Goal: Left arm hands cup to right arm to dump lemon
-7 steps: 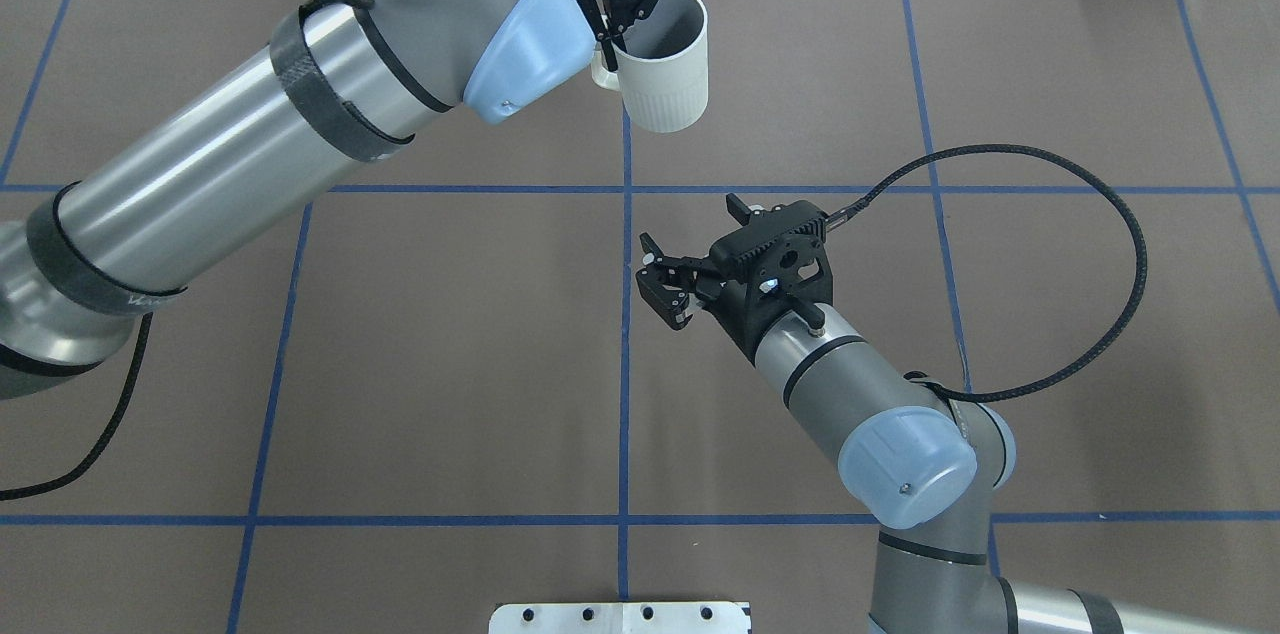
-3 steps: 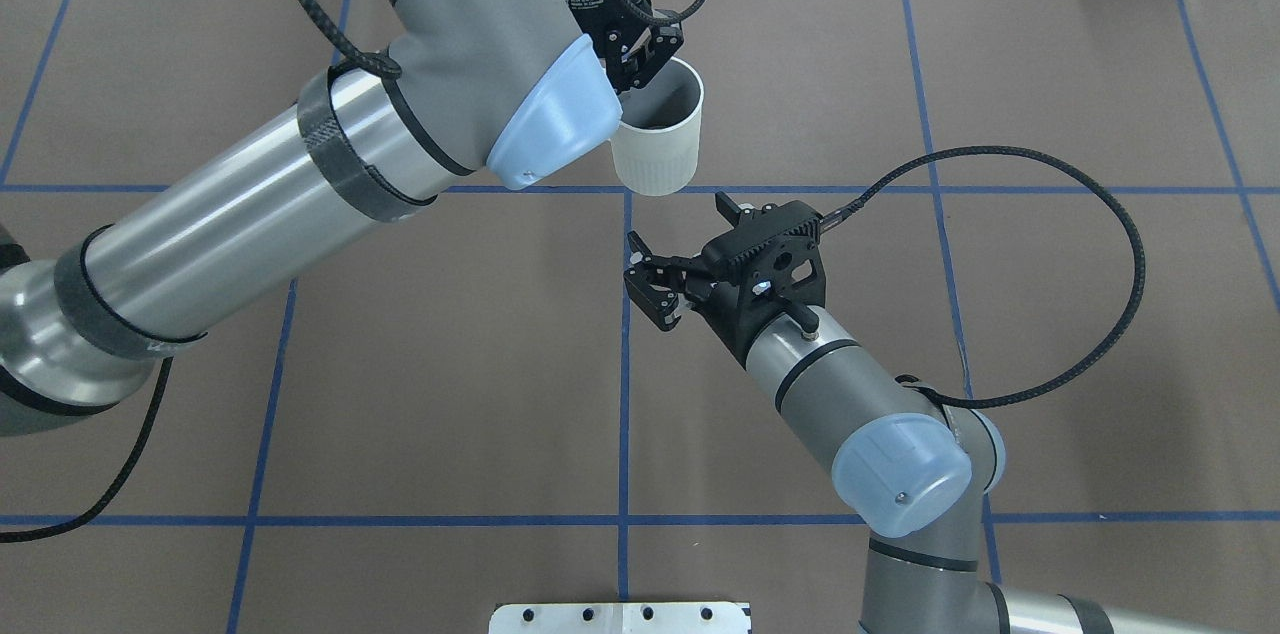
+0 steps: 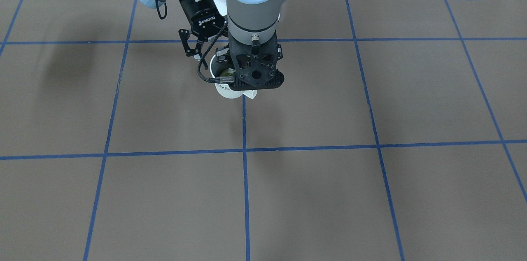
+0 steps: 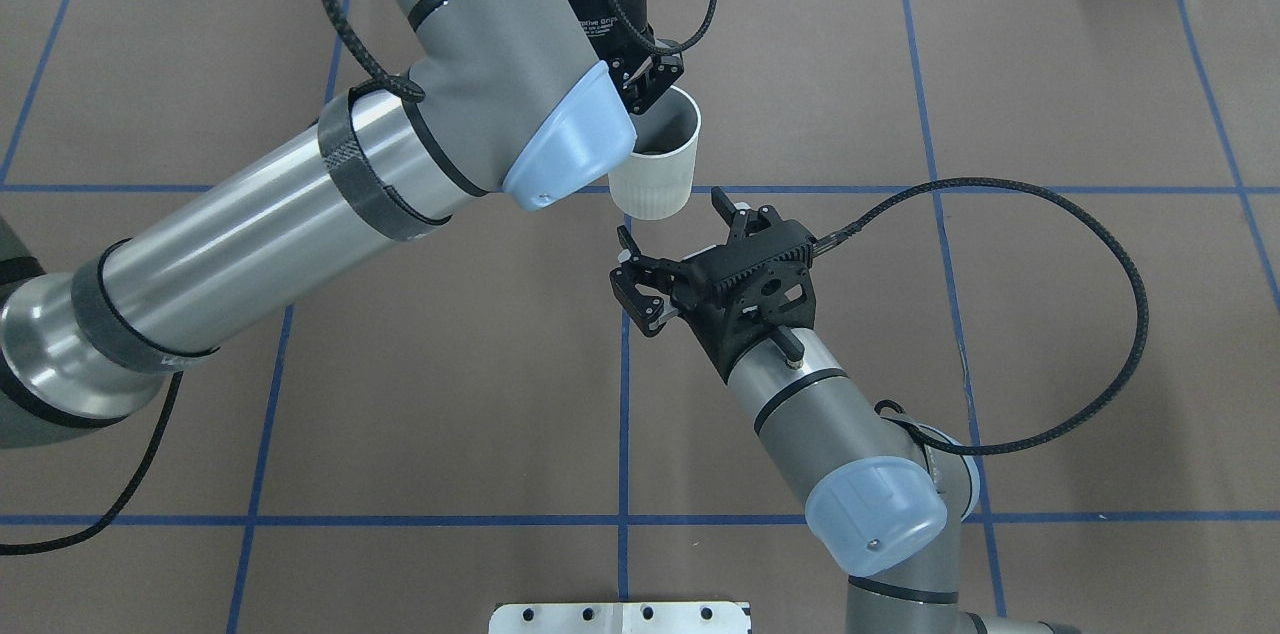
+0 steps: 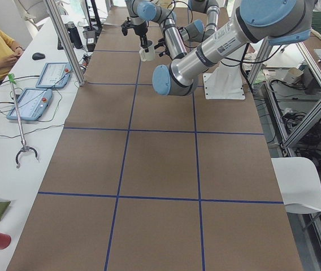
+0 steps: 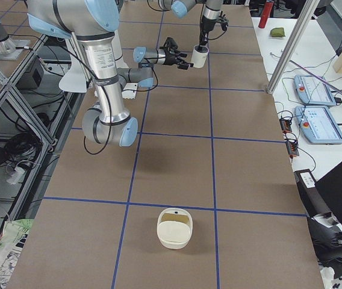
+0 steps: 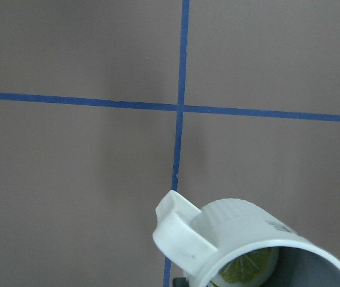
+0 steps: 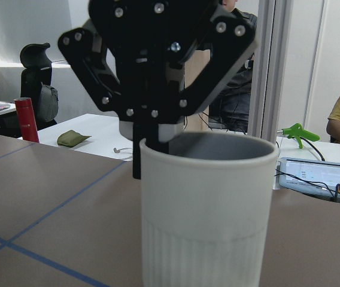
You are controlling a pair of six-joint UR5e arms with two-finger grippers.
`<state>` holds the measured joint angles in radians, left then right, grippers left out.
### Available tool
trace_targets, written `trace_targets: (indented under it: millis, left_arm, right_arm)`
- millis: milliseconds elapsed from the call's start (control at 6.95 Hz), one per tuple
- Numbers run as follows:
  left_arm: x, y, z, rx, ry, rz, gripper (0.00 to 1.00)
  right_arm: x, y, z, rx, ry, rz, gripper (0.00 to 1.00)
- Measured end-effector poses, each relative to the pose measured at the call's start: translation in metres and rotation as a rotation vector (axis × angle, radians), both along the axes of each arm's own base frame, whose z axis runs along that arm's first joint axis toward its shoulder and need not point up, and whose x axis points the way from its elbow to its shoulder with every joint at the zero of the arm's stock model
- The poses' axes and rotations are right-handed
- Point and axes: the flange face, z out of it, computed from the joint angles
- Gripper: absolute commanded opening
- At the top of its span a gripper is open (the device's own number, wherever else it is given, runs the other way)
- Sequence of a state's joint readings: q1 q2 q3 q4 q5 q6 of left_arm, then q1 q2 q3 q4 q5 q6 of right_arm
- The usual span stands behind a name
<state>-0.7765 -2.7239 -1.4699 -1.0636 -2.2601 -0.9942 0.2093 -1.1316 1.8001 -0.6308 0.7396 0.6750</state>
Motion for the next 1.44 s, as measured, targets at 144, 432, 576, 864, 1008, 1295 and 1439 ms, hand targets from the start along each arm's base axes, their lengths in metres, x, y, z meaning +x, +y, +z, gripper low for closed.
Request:
trace_targets:
  millis: [144, 432, 576, 864, 1008, 1295, 1439]
  left_arm:
    - [0.002, 0.003, -0.001, -0.013, -0.014, 0.005, 0.0]
    - [0.003, 0.008, -0.003, -0.02, -0.02, 0.014, 0.0]
    - [0.0, 0.012, -0.007, -0.011, -0.008, 0.02, 0.0]
    - [-0.002, 0.019, -0.009, -0.001, 0.004, 0.026, 0.0]
    - [0.001, 0.022, -0.007, -0.002, 0.003, 0.033, 0.0]
    - [0.01, 0.029, -0.006, -0.005, 0.0, 0.049, 0.0]
    - [0.013, 0.032, -0.006, -0.005, 0.0, 0.055, 0.0]
  right_arm:
    - [0.0, 0.001, 0.001, 0.001, 0.002, 0.011, 0.99]
    - [-0.003, 0.005, 0.002, 0.0, 0.002, 0.013, 0.99]
    - [-0.004, 0.008, 0.003, 0.002, -0.007, 0.009, 0.99]
    - [-0.007, 0.01, 0.006, 0.008, -0.034, 0.004, 0.99]
    - [-0.007, 0.011, 0.007, 0.01, -0.038, 0.003, 0.99]
    - [-0.007, 0.011, 0.007, 0.011, -0.042, 0.003, 0.99]
    - [-0.007, 0.011, 0.006, 0.011, -0.043, 0.003, 0.99]
